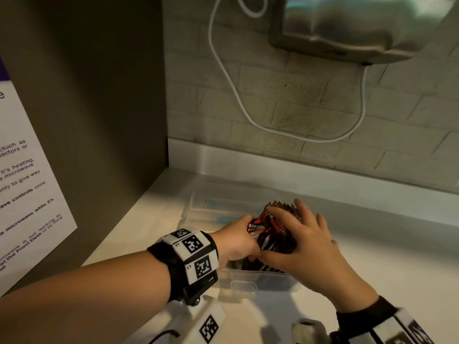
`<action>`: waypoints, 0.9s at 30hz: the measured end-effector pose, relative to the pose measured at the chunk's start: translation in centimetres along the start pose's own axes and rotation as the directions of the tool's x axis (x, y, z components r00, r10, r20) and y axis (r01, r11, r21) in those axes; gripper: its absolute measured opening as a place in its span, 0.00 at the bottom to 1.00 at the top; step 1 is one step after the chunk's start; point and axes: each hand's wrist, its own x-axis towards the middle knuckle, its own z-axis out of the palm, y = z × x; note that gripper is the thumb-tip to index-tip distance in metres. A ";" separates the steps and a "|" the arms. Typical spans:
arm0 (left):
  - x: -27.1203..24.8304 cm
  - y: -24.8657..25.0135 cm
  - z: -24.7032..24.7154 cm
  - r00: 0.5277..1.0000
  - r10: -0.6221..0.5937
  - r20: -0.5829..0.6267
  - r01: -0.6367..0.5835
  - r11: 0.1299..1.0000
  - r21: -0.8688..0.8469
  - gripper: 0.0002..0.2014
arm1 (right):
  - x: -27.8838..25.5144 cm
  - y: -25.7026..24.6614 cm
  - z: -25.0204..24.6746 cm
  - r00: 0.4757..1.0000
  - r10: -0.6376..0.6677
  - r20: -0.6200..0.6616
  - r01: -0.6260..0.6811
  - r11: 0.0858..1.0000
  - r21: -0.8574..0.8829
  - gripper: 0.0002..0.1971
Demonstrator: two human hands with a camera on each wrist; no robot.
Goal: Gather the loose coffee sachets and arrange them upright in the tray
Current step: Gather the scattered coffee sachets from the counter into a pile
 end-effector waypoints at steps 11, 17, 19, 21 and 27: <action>0.8 -0.5 0.0 0.999 0.042 -0.022 -0.044 0.994 -0.102 0.19 | 0.8 -0.4 1.3 0.997 0.070 -0.023 -0.073 0.986 -0.152 0.35; 0.5 -0.5 0.0 0.999 0.039 0.014 -0.036 0.981 -0.192 0.14 | 0.7 -0.4 1.6 0.996 0.073 -0.042 -0.079 0.983 -0.164 0.37; 0.6 -0.6 0.0 0.999 0.031 0.013 -0.028 0.973 -0.228 0.14 | 0.7 -0.6 1.6 0.996 0.085 -0.039 -0.090 0.982 -0.164 0.40; 0.6 -0.7 0.1 1.000 0.011 0.015 -0.006 0.967 -0.254 0.15 | 0.5 -1.0 1.5 0.995 0.088 -0.039 -0.094 0.979 -0.182 0.44; 0.4 -0.4 0.2 1.000 -0.020 0.018 0.024 0.962 -0.270 0.16 | 0.2 -1.5 1.8 0.993 0.102 -0.055 -0.113 0.963 -0.244 0.47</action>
